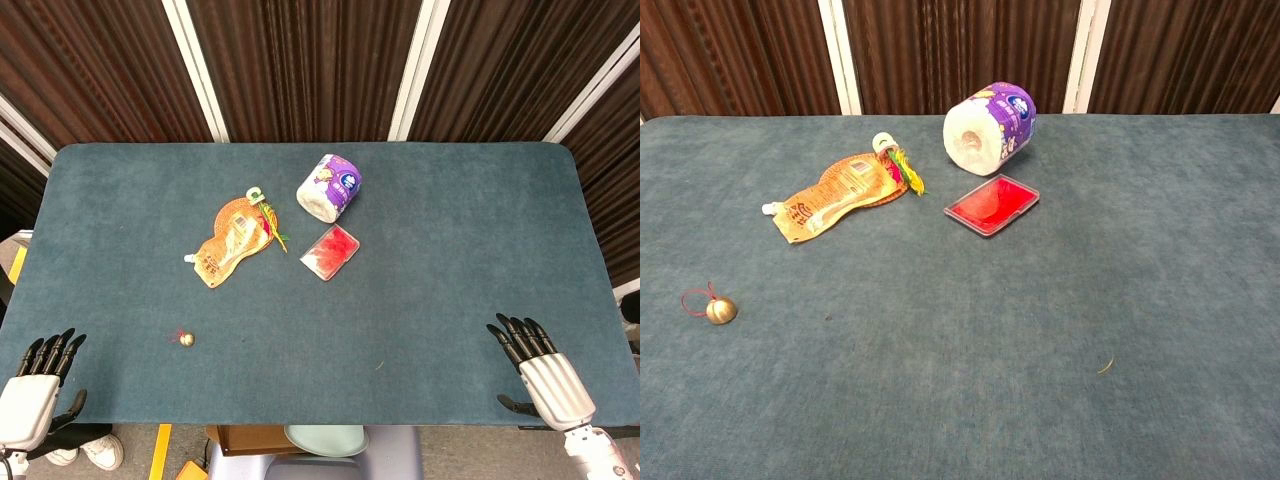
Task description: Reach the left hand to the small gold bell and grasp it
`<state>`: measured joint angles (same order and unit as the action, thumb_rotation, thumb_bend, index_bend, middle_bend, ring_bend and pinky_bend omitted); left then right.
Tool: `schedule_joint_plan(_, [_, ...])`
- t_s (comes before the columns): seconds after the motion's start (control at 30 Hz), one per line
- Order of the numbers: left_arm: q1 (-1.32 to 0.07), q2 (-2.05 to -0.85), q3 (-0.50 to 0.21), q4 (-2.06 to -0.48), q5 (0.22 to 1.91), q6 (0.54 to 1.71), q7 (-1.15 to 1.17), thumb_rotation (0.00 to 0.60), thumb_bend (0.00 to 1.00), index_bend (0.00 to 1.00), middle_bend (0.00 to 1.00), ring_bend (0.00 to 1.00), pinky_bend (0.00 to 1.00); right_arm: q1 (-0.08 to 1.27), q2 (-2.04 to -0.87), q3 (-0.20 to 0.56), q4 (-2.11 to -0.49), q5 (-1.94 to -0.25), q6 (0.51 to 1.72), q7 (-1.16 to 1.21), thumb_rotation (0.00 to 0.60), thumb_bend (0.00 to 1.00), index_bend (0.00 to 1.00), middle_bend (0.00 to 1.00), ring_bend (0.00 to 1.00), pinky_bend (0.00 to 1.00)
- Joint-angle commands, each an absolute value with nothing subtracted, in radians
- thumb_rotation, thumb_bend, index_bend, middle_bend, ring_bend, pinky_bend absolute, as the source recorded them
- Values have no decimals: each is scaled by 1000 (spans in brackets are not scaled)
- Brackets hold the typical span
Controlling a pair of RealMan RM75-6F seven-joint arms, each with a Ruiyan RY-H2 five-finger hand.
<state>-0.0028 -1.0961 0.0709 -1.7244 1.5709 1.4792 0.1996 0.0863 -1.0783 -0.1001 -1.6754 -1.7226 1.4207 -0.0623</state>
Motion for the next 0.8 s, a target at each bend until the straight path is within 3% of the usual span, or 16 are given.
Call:
schedule_joint_plan(0.03, [-4, -1101, 70, -1719, 1581, 1485, 201, 600, 412, 0, 0, 0, 12, 88, -1078, -100, -1675, -1720, 1417, -63, 600, 177, 0, 0, 0, 0])
schedule_joint_plan(0.17, [-19, -1123, 69, -1694, 1614, 1479, 188, 600, 412, 0, 0, 0, 33, 88, -1075, -102, -1676, -1723, 1417, -55, 600, 177, 0, 0, 0, 0])
schedule_joint_plan(0.27, [-49, -1182, 56, -1644, 1649, 1468, 133, 600, 413, 24, 21, 13, 136, 90, -1078, -101, -1675, -1724, 1416, -50, 600, 177, 0, 0, 0, 0])
schedule_joint_plan(0.33, [-66, -1233, 37, -1607, 1655, 1467, 111, 600, 414, 87, 159, 151, 332, 92, -1081, -101, -1674, -1721, 1409, -54, 600, 177, 0, 0, 0, 0])
schedule_joint_plan(0.4, [-92, -1300, 16, -1548, 1668, 1463, 80, 600, 420, 187, 380, 374, 553, 95, -1083, -100, -1676, -1718, 1402, -58, 600, 177, 0, 0, 0, 0])
schedule_joint_plan(0.5, [-126, -1374, 0, -1485, 1669, 1436, 50, 600, 431, 366, 718, 681, 726, 98, -1086, -99, -1677, -1717, 1398, -61, 600, 177, 0, 0, 0, 0])
schedule_joint_plan(0.6, [-155, -1443, -22, -1419, 1662, 1421, 52, 600, 431, 440, 869, 817, 844, 101, -1089, -96, -1677, -1708, 1389, -66, 600, 177, 0, 0, 0, 0])
schedule_joint_plan(0.8, [-205, -1512, -38, -1362, 1626, 1351, 89, 600, 430, 468, 966, 910, 924, 104, -1088, -97, -1678, -1705, 1383, -66, 600, 177, 0, 0, 0, 0])
